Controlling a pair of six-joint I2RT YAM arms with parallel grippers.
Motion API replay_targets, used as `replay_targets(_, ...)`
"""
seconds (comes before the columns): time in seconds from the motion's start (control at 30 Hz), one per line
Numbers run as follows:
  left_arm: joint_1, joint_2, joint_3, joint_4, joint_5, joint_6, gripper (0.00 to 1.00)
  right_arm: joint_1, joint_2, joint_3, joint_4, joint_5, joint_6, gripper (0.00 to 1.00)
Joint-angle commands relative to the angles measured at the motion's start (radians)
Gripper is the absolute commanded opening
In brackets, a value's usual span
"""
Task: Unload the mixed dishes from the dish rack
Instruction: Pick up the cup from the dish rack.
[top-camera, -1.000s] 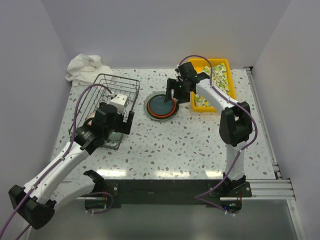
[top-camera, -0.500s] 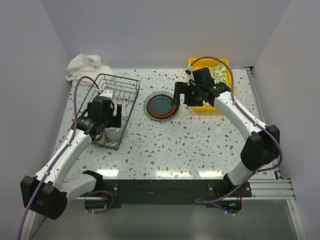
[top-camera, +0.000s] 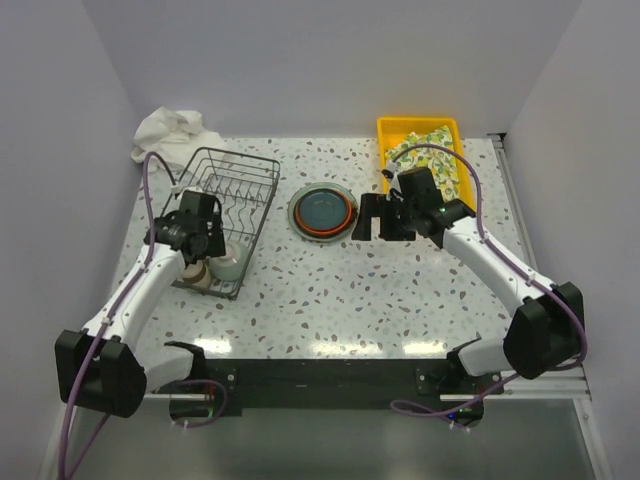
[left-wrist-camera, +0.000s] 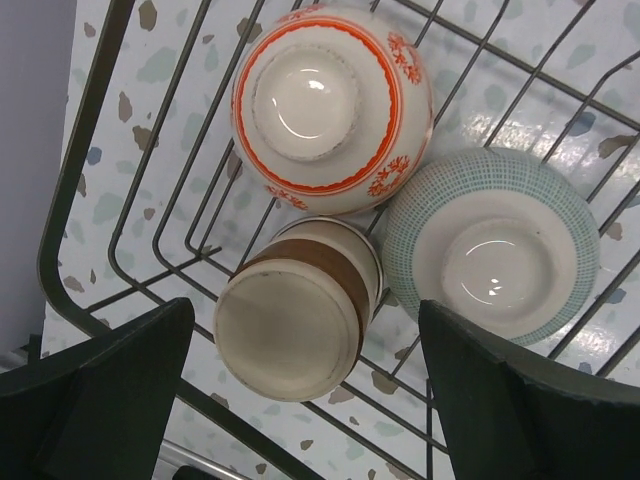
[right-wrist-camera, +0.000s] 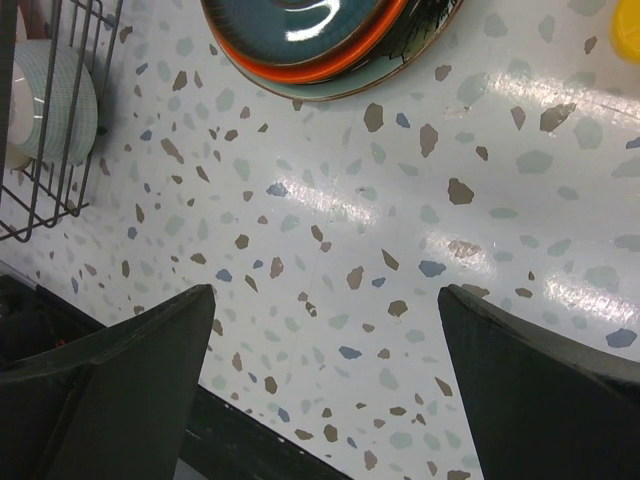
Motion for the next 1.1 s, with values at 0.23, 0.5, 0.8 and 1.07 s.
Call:
replay_targets(0.23, 0.036, 0.099, 0.065, -0.088, 0.076, -0.01, 1.0, 0.001, -0.066, -0.049, 0.093, -0.007, -0.003, 0.98)
replay_targets(0.5, 0.052, 0.162, 0.065, -0.098, 0.136, 0.007, 0.97, 0.003, -0.068, -0.049, 0.099, -0.007, 0.0, 0.98)
replay_targets(0.8, 0.063, 0.179, 0.052, -0.091, 0.159, 0.015, 0.85, 0.001, -0.071, -0.069, 0.105, -0.012, 0.01, 0.98)
replay_targets(1.07, 0.065, 0.132, 0.087, -0.124, 0.148, 0.012, 0.61, 0.001, -0.071, -0.067, 0.105, -0.016, 0.017, 0.98)
